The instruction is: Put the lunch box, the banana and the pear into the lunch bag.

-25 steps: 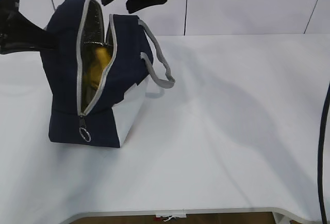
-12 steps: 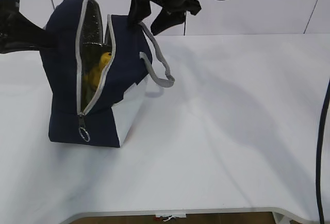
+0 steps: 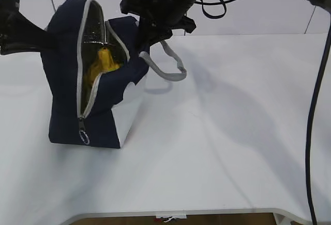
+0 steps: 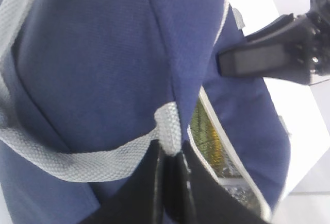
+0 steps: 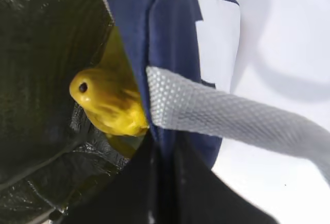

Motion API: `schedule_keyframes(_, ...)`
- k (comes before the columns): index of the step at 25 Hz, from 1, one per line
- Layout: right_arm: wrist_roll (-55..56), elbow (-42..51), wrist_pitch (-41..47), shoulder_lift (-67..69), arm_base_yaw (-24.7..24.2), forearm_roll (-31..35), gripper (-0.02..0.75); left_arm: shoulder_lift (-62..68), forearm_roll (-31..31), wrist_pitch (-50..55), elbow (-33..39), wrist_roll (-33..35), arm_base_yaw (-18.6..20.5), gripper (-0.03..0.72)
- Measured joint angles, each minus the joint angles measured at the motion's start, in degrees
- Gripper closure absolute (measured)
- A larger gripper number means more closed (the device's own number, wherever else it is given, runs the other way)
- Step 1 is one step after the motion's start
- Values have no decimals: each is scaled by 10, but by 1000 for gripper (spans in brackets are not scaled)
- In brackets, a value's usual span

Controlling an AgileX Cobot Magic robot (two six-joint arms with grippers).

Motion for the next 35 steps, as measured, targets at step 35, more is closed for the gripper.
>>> schedule_keyframes(35, -19, 135, 13, -153, 0, -230, 654, 72, -143, -110, 0, 27, -240, 611)
